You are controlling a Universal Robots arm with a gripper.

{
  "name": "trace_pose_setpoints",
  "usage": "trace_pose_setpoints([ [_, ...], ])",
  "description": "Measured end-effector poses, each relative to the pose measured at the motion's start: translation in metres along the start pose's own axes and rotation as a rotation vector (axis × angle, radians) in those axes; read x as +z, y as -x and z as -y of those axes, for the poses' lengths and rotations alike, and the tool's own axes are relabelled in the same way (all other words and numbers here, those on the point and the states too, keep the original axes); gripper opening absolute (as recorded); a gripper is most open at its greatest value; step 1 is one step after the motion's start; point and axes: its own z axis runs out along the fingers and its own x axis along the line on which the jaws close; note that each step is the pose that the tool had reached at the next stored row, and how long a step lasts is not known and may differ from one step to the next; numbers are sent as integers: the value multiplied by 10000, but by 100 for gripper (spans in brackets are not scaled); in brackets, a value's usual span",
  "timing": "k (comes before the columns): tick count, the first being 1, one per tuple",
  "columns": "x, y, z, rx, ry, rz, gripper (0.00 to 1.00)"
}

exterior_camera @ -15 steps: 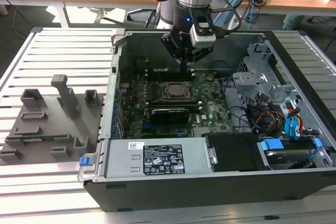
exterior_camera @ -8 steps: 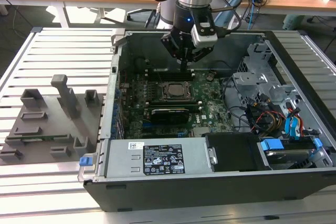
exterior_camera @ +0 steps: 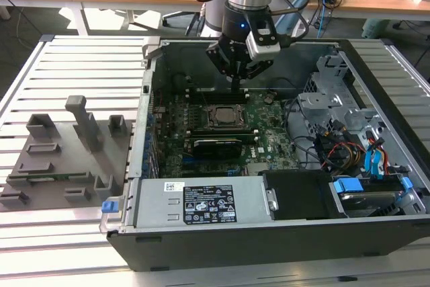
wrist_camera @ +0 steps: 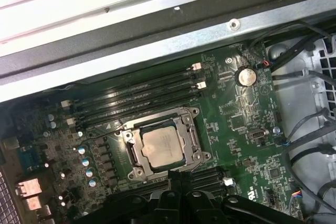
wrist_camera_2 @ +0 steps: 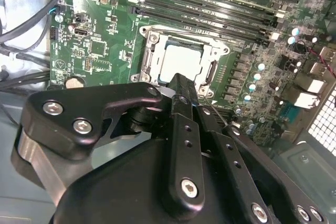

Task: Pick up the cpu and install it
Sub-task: 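Install the first cpu locking lever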

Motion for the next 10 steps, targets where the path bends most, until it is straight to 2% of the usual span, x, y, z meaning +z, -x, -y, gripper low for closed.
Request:
trace_pose_setpoints([
  [10, 0, 0, 0, -569, 6, 51, 11],
])
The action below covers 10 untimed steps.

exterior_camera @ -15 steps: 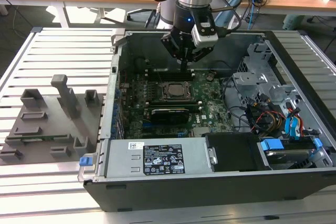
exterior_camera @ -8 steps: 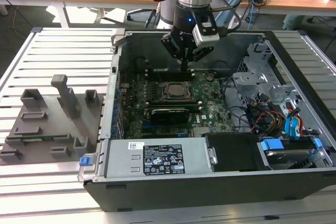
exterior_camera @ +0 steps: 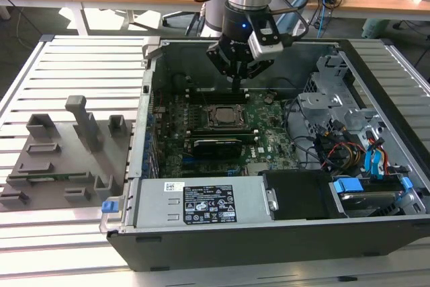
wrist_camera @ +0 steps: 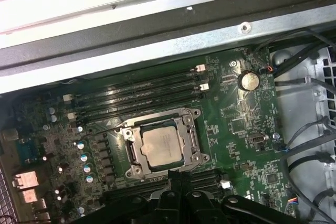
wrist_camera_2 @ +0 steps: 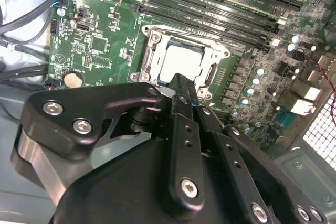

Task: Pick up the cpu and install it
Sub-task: 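Install the first cpu locking lever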

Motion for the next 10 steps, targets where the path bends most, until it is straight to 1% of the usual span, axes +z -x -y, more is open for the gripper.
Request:
trace_pose_setpoints([
  [2, -2, 0, 1, -127, 14, 6, 11],
  [3, -1, 0, 0, -181, 119, -11, 11],
  [4, 0, 0, 0, -207, 276, -41, 11],
  [5, 0, 0, 0, -216, 469, -83, 11],
  [6, 0, 0, 0, -240, 748, -141, 11],
  [7, 0, 0, 0, -296, 769, -142, 11],
  [8, 0, 0, 0, -459, 771, -135, 11],
  [9, 0, 0, 0, -679, 771, -123, 11],
  [10, 0, 0, 0, -1049, 773, -104, 11],
])
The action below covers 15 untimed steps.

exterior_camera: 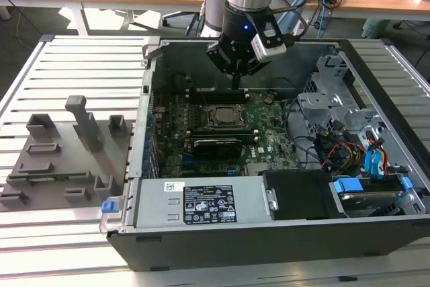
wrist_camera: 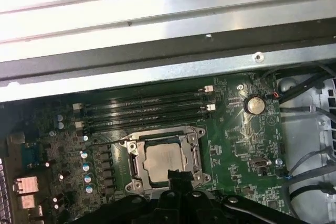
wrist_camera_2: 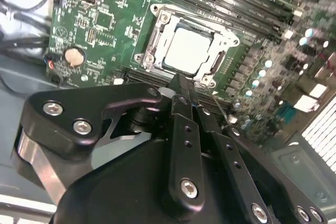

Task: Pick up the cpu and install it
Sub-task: 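Install the first cpu locking lever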

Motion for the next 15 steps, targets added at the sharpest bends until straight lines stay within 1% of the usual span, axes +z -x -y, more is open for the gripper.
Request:
trace_pose_setpoints([
  [2, 0, 0, 0, -462, -1, 6, 11],
  [4, 0, 0, 0, -1138, -5, 14, 11],
  [6, 0, 0, 0, -1562, -6, 20, 11],
  [7, 0, 0, 0, -1696, -7, 21, 11],
  [8, 0, 0, 0, -1759, -7, 22, 11],
  [13, 0, 0, 0, -1777, -8, 23, 11],
  [15, 0, -12, 1, -1777, -9, 22, 11],
])
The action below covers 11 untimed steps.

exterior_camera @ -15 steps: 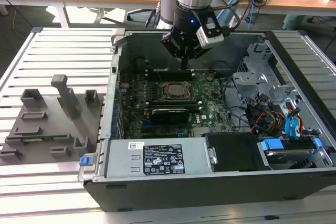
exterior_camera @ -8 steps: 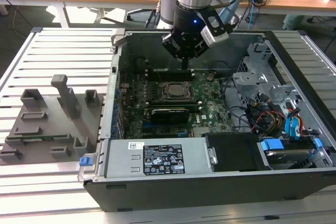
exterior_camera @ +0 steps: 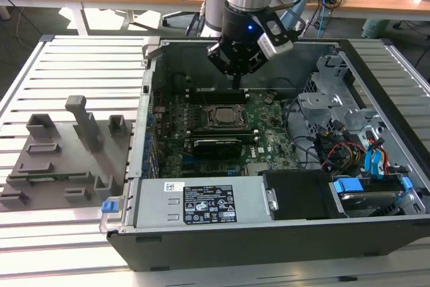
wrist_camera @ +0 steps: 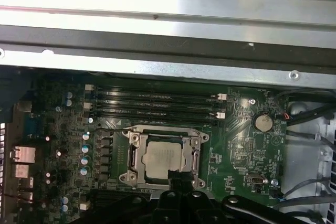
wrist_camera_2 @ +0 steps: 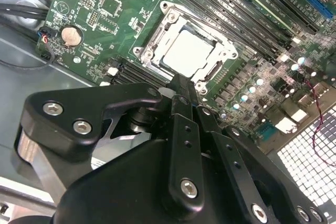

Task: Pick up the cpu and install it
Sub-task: 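Install the first cpu locking lever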

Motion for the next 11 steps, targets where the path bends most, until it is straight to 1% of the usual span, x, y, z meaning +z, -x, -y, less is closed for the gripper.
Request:
trace_pose_setpoints([
  [2, 1, -23, -2, -1, 1, 1, 11],
  [4, 0, -69, -4, -1, 1, 1, 11],
  [9, 0, -109, -6, -1, 0, 0, 11],
  [11, 0, -147, -8, -1, 0, 1, 11],
])
